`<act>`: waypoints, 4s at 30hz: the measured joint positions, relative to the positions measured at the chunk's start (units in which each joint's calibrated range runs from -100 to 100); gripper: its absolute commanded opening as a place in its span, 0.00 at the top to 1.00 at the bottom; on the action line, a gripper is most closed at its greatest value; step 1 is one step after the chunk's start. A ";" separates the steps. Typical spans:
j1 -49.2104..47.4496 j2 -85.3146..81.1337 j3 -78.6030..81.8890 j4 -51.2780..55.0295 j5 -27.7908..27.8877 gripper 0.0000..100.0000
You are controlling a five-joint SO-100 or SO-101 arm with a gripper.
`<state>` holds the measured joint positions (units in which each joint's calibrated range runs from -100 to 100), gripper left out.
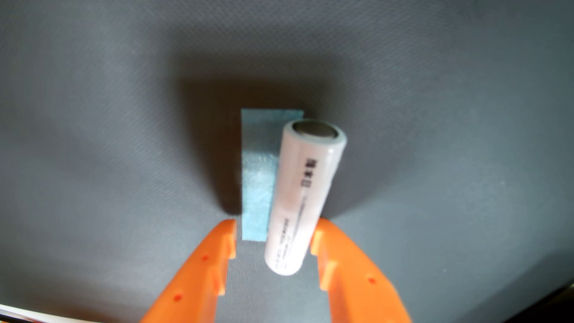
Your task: Insert Battery
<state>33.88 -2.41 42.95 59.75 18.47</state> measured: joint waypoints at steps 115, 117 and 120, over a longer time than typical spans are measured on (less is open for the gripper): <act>-32.86 -18.97 3.25 4.60 -21.97 0.99; -34.82 -18.97 3.25 4.60 -22.07 0.99; -38.34 -18.97 3.25 4.60 -22.53 0.99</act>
<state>-4.47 -21.38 46.20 64.35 -4.06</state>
